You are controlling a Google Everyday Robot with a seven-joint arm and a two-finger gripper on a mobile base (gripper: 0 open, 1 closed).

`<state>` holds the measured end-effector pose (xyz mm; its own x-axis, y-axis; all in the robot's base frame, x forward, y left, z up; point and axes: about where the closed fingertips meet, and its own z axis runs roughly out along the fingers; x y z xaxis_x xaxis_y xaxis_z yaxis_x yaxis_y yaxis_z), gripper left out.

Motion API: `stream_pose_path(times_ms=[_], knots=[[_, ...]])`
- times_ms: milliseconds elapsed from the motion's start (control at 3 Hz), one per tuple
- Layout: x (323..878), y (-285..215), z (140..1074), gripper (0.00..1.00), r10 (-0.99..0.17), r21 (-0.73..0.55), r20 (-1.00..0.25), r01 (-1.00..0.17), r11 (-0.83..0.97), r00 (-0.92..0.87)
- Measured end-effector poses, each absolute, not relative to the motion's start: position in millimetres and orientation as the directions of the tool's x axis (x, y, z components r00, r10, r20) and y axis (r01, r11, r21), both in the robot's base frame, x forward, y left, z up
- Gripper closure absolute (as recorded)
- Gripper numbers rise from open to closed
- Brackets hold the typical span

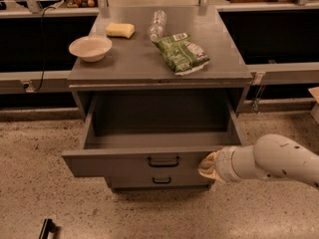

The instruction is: Close top drawer

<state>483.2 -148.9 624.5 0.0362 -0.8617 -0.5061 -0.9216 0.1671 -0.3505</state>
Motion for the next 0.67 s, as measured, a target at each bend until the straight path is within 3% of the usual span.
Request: stream_pose_path(times_ms=[667], knots=[[542,-138,632,1.0,-0.86,-0.39,-0.503,-0.911,0.137,0.086]])
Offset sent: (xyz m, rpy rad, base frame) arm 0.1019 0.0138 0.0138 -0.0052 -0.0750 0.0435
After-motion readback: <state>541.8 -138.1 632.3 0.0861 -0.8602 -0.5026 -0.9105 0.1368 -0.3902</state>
